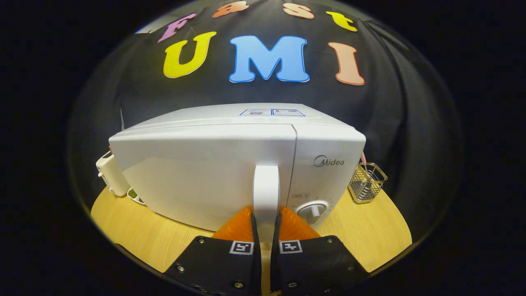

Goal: Open the microwave, put the food inside, and close the microwave door.

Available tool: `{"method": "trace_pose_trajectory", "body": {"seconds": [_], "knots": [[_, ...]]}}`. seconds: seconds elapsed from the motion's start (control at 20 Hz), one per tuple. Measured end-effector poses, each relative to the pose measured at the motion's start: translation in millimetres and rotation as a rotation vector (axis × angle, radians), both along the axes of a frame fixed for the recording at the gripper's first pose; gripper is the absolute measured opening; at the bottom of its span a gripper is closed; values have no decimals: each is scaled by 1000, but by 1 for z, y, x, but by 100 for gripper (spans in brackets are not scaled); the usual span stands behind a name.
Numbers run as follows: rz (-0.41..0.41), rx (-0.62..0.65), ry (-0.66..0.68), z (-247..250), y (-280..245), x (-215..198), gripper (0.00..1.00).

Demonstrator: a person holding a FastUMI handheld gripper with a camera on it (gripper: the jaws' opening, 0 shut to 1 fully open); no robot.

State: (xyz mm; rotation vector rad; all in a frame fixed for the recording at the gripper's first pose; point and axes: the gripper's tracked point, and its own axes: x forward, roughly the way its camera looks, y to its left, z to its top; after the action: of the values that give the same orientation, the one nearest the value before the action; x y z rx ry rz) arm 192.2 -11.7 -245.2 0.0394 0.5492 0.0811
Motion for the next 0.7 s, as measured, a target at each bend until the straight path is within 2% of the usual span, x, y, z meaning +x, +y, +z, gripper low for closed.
{"method": "trace_pose_trajectory", "body": {"seconds": [0.7], "knots": [[-24,-9,75,0,1,-5,9]]}}
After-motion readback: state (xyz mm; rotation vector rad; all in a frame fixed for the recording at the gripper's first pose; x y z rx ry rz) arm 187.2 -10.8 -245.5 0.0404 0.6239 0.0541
